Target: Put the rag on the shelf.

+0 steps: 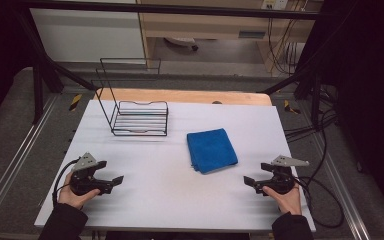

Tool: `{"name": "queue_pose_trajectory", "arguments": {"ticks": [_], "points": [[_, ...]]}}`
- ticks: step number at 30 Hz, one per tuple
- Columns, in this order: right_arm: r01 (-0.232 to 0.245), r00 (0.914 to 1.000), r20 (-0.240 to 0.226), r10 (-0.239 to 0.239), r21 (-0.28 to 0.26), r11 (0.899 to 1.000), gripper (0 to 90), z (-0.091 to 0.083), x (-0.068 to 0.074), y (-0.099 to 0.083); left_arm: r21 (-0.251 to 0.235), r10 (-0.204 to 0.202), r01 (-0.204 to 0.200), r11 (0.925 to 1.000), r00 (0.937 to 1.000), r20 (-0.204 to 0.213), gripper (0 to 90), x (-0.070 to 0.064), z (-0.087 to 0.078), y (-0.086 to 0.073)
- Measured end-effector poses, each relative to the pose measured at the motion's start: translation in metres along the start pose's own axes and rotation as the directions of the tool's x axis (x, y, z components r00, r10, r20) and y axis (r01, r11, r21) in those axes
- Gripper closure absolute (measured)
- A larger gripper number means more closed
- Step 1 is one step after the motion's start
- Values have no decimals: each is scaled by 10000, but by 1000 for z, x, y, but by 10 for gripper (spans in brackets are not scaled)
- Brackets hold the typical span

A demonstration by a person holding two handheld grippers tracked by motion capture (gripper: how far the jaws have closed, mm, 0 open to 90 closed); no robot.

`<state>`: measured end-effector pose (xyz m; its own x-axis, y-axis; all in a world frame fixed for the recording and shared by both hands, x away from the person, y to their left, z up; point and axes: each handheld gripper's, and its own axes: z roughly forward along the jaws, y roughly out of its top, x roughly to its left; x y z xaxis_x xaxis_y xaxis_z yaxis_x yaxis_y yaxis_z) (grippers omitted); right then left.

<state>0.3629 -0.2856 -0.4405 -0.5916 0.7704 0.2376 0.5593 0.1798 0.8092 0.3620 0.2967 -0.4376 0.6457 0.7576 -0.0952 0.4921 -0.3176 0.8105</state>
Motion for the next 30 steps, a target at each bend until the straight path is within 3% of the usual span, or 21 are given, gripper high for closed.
{"name": "queue_pose_trajectory", "arguments": {"ticks": [12, 30], "points": [[112, 9999, 43, -112, 72, 9999, 12, 3, 4, 1, -22, 14, -14, 10000, 10000, -71, 85, 0, -1, -1], [571, 9984, -24, -571, 351, 9978, 11, 26, 31, 15, -4, 37, -37, 10000, 9999, -105, 87, 1, -2, -2]]}}
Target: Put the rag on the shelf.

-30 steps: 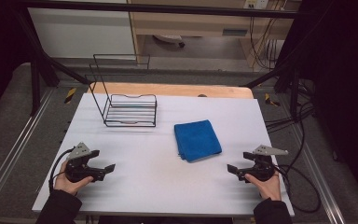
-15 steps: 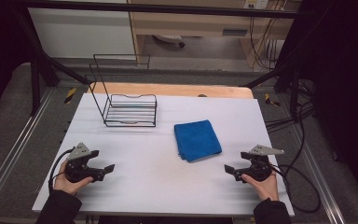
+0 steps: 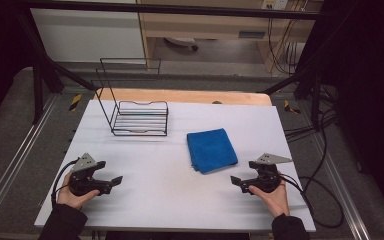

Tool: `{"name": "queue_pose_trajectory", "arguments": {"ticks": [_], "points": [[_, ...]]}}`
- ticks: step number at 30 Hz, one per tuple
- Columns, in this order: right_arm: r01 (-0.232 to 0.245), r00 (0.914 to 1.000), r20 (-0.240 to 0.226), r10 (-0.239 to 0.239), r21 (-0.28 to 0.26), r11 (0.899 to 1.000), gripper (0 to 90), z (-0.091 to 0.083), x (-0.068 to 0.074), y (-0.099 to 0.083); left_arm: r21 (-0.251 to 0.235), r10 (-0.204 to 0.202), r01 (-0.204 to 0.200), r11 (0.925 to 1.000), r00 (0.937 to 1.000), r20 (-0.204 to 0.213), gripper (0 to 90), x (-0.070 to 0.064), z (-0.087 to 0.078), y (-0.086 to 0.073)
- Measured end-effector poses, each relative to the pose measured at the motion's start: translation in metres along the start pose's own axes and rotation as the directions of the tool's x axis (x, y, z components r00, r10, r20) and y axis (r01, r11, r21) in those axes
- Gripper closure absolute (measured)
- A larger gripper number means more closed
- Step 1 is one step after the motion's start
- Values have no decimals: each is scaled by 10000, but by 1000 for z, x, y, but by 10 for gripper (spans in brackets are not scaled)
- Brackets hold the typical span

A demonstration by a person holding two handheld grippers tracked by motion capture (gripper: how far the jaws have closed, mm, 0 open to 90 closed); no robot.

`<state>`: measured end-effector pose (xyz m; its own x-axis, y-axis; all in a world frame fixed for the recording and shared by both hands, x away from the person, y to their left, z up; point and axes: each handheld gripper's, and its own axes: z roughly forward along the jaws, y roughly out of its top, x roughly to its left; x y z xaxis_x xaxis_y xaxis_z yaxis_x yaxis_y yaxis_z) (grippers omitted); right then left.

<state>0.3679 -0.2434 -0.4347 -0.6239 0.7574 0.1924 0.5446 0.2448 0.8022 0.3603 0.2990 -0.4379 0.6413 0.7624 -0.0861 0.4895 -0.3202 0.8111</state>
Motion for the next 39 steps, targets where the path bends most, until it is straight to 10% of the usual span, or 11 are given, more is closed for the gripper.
{"name": "queue_pose_trajectory", "arguments": {"ticks": [25, 39], "points": [[951, 9954, 74, -956, 533, 9940, 45, 41, 47, 35, -68, -152, 151, 9999, 9998, -102, 83, 1, -1, 0], [1640, 9863, -391, -1605, 1129, 9800, 324, 84, 67, 54, -92, -203, 202, 9998, 9996, -180, 87, 2, -2, 0]]}}
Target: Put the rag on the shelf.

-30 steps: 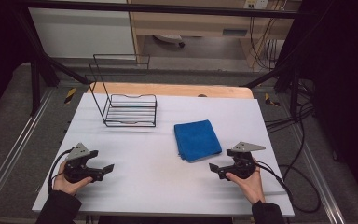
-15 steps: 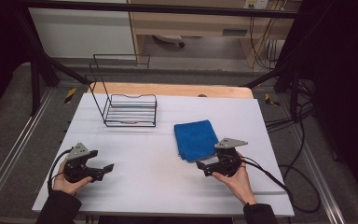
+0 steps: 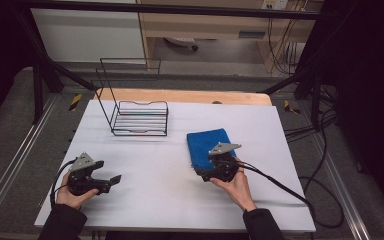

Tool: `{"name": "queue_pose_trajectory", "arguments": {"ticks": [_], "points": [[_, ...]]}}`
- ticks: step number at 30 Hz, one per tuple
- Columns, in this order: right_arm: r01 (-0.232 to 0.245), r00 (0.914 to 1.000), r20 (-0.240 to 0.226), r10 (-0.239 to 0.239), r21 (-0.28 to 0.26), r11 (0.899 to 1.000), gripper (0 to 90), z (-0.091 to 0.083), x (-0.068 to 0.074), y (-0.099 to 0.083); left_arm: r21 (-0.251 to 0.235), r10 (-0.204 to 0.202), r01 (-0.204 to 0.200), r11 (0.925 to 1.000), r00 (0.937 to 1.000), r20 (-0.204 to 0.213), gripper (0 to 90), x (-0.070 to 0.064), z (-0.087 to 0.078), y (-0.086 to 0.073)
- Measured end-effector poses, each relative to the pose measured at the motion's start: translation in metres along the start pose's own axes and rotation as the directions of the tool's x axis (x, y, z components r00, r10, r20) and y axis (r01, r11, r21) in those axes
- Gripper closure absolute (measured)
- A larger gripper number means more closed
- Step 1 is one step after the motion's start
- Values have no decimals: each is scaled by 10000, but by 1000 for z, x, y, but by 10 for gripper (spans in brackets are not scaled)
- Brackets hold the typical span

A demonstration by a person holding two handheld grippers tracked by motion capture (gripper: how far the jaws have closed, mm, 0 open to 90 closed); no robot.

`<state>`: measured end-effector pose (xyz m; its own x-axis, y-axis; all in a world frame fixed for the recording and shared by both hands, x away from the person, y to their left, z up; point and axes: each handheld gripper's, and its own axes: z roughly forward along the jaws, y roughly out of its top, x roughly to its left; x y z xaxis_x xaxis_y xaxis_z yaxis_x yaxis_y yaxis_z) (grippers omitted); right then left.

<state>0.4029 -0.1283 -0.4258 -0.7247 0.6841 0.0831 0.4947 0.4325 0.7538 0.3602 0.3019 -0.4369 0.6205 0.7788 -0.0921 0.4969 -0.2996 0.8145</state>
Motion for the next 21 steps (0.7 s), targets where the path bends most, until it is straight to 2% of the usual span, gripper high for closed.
{"name": "queue_pose_trajectory", "arguments": {"ticks": [5, 10, 21], "points": [[111, 9999, -93, -109, 283, 9995, 459, 16, -1, 1, -30, 18, -18, 10000, 10000, -2, 88, 0, 0, 0], [319, 9994, 76, -326, 760, 9966, 557, 25, -4, -2, 4, 11, -11, 10000, 10000, -4, 91, 0, 0, 0], [812, 9959, 352, -839, 714, 9941, 576, 31, -3, -4, 37, -3, 3, 10000, 10000, 9, 94, 0, 1, 0]]}}
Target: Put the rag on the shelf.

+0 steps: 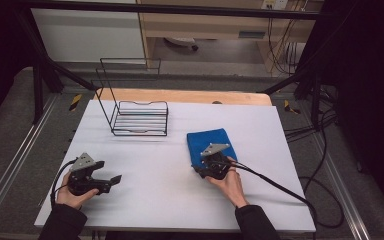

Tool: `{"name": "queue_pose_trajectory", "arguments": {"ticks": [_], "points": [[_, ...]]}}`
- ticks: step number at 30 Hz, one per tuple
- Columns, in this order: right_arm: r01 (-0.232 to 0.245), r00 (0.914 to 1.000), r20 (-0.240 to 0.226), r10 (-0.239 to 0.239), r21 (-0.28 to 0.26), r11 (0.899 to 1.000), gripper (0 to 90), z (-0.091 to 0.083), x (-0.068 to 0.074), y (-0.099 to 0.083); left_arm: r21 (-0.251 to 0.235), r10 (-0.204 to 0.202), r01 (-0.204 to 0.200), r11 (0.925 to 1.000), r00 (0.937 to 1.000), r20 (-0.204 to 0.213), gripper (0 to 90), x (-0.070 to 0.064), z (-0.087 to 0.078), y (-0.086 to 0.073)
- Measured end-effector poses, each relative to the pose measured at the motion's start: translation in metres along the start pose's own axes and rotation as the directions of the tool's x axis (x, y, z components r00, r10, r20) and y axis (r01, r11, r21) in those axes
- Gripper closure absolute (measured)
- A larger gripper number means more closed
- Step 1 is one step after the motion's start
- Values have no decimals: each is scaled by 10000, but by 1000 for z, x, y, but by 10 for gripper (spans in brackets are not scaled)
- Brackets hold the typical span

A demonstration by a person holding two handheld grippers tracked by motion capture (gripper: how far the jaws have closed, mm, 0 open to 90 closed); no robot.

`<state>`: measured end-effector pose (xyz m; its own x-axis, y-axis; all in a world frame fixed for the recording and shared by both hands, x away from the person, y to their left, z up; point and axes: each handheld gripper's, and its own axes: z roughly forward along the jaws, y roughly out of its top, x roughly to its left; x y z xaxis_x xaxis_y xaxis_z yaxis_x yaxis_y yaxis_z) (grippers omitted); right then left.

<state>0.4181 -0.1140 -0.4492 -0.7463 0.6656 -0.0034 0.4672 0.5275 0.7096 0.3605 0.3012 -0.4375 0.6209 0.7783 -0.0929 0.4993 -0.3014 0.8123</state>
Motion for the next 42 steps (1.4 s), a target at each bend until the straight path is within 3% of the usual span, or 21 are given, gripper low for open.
{"name": "queue_pose_trajectory", "arguments": {"ticks": [6, 7, 8, 13, 21, 24, 26, 31, 34, 42], "points": [[323, 9989, 318, -332, 285, 9991, 603, 2, 3, 4, 33, -1, 1, 10000, 10000, -1, 96, 0, 0, 0], [214, 9988, 436, -226, 276, 9994, 687, 2, 2, 5, 23, -5, 5, 10000, 10000, 0, 96, 0, 0, 0], [319, 9982, 504, -335, 322, 9990, 708, 2, 1, 5, 13, -16, 16, 10000, 10000, 1, 96, 0, 0, 0], [219, 9982, 550, -238, 353, 9991, 808, 2, -3, 6, 32, -8, 8, 10000, 10000, -10, 98, 1, 0, 0], [90, 9987, 498, -107, 350, 9993, 866, 0, -5, 6, 33, -14, 14, 10000, 10000, 6, 99, 1, 0, 0], [-91, 9996, 259, 81, 373, 9993, 870, -3, -5, 7, 11, -33, 33, 10000, 10000, 6, 99, 1, 0, 0], [48, 9995, 295, -57, 302, 9995, 858, -4, -4, 7, 52, -20, 20, 10000, 10000, -7, 99, 1, 0, -1], [323, 9993, 154, -328, 351, 9989, 674, -5, -1, 6, 15, -24, 24, 10000, 10000, 4, 99, 1, 0, 0], [420, 9987, 255, -430, 419, 9982, 623, -5, 0, 3, 47, -17, 17, 10000, 10000, -18, 99, 1, 0, -1], [741, 9958, 511, -759, 360, 9966, 681, -2, -3, 0, 39, -11, 11, 10000, 10000, -19, 99, 0, 0, -1]]}}
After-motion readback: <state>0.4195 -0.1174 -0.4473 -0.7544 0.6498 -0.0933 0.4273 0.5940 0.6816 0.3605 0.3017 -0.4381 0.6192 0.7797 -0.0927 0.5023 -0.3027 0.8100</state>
